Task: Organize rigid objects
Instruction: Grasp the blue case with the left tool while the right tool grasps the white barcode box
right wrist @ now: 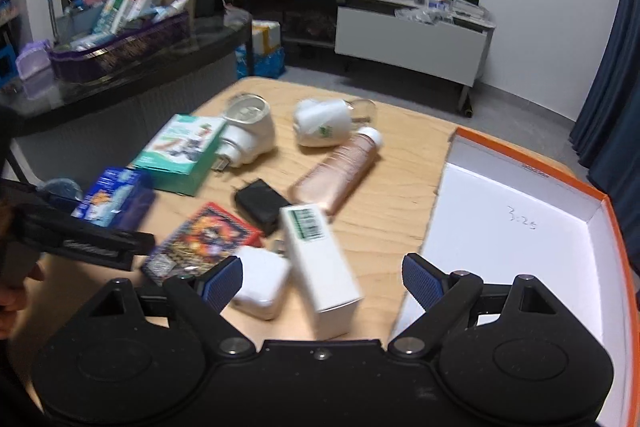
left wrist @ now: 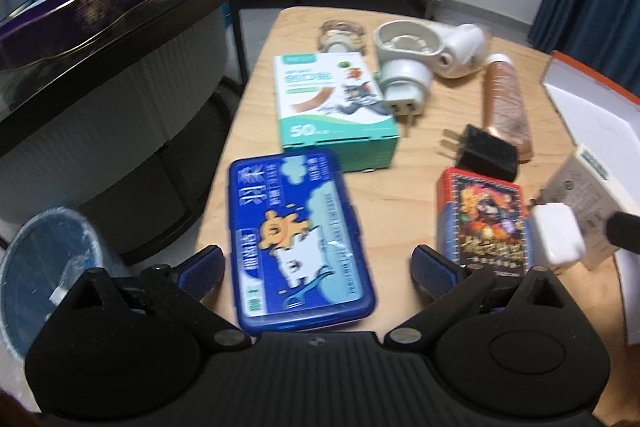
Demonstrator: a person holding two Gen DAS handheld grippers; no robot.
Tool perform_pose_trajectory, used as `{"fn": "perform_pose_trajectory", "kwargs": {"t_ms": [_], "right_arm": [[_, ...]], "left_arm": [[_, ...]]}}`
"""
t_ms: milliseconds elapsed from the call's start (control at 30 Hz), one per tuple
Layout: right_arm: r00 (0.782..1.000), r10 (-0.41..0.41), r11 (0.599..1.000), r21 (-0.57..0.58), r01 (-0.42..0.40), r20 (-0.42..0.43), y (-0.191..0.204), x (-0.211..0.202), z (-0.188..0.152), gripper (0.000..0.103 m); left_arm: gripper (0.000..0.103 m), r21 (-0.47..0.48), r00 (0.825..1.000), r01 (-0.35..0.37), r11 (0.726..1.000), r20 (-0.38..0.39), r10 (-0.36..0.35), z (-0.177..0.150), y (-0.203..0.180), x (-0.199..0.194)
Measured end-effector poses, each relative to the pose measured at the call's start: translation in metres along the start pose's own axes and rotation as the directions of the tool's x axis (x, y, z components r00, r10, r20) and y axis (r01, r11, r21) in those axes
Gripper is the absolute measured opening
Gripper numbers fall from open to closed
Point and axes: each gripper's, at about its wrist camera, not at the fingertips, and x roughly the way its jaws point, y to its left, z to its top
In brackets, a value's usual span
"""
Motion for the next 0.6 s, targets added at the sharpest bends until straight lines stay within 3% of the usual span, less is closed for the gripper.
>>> {"fn": "perform_pose_trajectory", "kwargs": {"t_ms": [100,233,300,367,400,467,600], "right_arm": [[0.999,0.006,1.0,0.008,-0.005,-0.032,-0.009,0.013,0.004,0.102],[0.998,0.012,0.999,0.031,-0.01,-0.062,-0.016,0.028,0.008,0.095],[0.997,0.025,0.999,0.035,-0.022,-0.075,-0.015,0.035,0.01,0.078],[0.994,0.044,0.998,0.038,-0.04,-0.102,-0.012,0.044,0.01,0.066],[0.992,0.055,0.998,0.036,-0.052,-0.114,-0.01,0.048,0.009,0.049],[0.988,0.085,0.996,0.044,-0.08,-0.125,-0.005,0.053,0.007,0.033],[0.996,0.056,0.997,0.061,-0.051,-0.074,-0.002,0.044,0.005,0.032]], "left_arm": [[0.096,0.028,1.0,-0.008,1.0,0.019,0.008,0.0,-0.005,0.002],[0.074,0.041,0.998,-0.015,0.999,0.059,0.013,-0.001,-0.005,-0.001],[0.064,0.053,0.997,-0.017,0.998,0.075,0.013,-0.002,-0.007,-0.002],[0.063,0.065,0.996,-0.005,0.998,0.087,0.0,-0.004,-0.009,-0.002],[0.063,0.07,0.996,-0.002,0.998,0.094,-0.005,-0.004,-0.01,-0.003],[0.062,0.069,0.995,0.005,0.998,0.104,-0.012,-0.005,-0.01,-0.003],[0.062,0.058,0.994,0.013,0.998,0.111,-0.019,-0.007,-0.01,-0.005]]}}
